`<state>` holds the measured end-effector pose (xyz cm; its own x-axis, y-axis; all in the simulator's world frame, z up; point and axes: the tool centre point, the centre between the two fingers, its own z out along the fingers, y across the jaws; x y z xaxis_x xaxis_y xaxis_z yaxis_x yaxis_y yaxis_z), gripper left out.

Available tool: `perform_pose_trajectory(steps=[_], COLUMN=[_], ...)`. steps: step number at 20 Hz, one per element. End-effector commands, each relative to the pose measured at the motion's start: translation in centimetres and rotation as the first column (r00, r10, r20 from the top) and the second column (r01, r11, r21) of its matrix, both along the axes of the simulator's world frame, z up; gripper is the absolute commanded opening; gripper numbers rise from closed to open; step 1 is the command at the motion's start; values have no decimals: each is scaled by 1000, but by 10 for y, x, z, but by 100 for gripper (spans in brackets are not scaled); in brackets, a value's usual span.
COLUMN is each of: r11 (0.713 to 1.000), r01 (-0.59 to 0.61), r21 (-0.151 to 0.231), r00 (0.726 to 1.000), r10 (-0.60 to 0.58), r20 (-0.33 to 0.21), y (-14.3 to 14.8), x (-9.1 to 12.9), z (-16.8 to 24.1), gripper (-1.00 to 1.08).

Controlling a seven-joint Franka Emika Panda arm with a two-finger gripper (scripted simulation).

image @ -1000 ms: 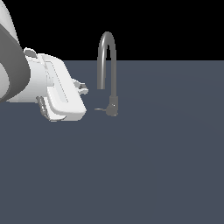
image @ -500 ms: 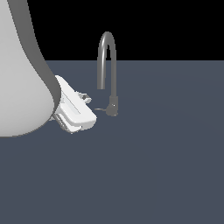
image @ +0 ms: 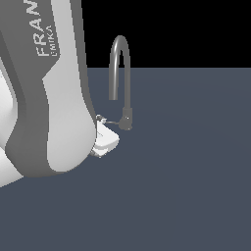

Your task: Turn on the faucet by rotating a designated handle.

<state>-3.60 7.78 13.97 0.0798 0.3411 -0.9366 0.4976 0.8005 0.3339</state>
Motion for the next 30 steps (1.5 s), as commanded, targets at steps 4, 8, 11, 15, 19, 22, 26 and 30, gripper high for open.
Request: perform_pose_trajectory(steps=[4, 8, 11, 15, 19, 22, 26, 30], r11=[992, 977, 961, 937, 914, 899, 885, 880], r01=[-88, -149, -194, -245, -284, -306, -325, -333], r21=[-87, -150, -196, -249, -289, -312, -332, -340], r00=[996, 989, 981, 969, 958, 951, 945, 942], r10=[87, 148, 192, 242, 279, 301, 319, 326], r20=[-8, -19, -30, -45, -59, -67, -76, -79], y=[-5, -10, -14, -20, -24, -27, -29, -30], x=[8, 14, 19, 25, 31, 34, 37, 39], z=[-19, -32, -41, -52, -60, -64, -68, -70], gripper=[-100, -100, -100, -100, -100, -100, -100, -100])
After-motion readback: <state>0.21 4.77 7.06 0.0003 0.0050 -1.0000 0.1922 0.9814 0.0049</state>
